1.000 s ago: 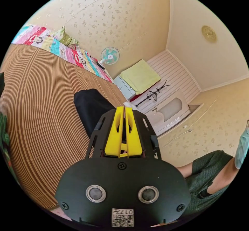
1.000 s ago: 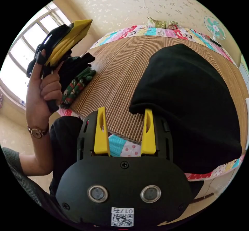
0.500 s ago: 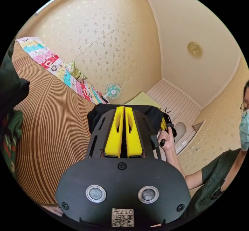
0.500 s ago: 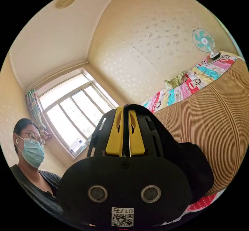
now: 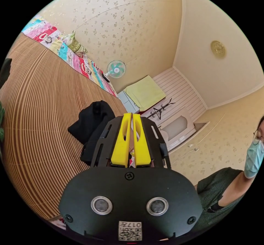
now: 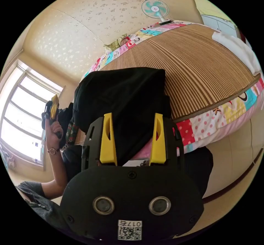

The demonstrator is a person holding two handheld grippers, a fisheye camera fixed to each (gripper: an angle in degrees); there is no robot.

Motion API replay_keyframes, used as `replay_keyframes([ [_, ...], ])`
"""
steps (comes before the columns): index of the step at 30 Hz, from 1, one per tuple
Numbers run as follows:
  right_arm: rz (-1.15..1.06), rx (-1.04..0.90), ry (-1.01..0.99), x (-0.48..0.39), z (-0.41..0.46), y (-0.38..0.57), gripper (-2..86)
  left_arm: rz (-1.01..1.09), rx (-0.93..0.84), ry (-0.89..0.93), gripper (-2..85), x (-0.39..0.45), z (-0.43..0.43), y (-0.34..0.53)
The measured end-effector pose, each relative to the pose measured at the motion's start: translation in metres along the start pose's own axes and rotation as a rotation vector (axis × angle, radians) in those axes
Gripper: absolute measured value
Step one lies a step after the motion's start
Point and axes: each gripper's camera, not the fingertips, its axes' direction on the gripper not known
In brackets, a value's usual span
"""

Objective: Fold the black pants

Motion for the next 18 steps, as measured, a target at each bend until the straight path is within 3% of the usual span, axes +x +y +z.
replay_keyframes([
  [6,-0.152,0.055,-0.127,-0.078,0.026,0.021,11.1,-0.003,-0.001,-0.017,-1.0,-0.001,-0.006,0.005],
  [12,-0.696,-0.013,0.349,-0.213,0.068,-0.002,14.1,-0.027,0.012,0.013,-1.0,-0.008,-0.013,0.012],
  [14,-0.984,-0.093,0.523,-0.258,0.106,-0.001,15.6,-0.028,0.015,0.005,-1.0,-0.008,-0.015,0.015],
  [18,-1.319,-0.109,0.809,-0.305,0.167,0.008,16.2,-0.026,0.015,0.013,-1.0,-0.011,-0.017,0.023],
])
